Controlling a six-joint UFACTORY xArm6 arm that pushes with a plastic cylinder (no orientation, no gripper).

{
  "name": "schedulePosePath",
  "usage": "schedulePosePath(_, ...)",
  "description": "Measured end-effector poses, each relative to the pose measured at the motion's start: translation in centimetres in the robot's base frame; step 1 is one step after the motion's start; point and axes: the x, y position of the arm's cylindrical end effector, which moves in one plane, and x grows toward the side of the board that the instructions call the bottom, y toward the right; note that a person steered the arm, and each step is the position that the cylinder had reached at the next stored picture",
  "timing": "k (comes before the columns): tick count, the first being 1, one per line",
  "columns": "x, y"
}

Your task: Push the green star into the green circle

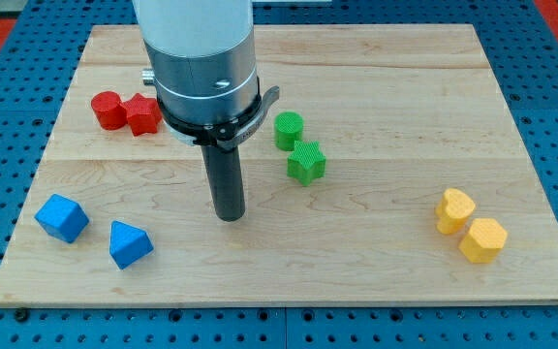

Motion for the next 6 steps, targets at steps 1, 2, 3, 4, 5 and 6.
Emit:
schedulePosePath(1,0.0,0.0)
schedulePosePath(2,0.0,0.1)
schedulePosePath(3,0.6,1.5)
schedulePosePath(4,0.9,4.4)
schedulePosePath(5,-0.5,5.3)
schedulePosePath(6,-1.6,6.9)
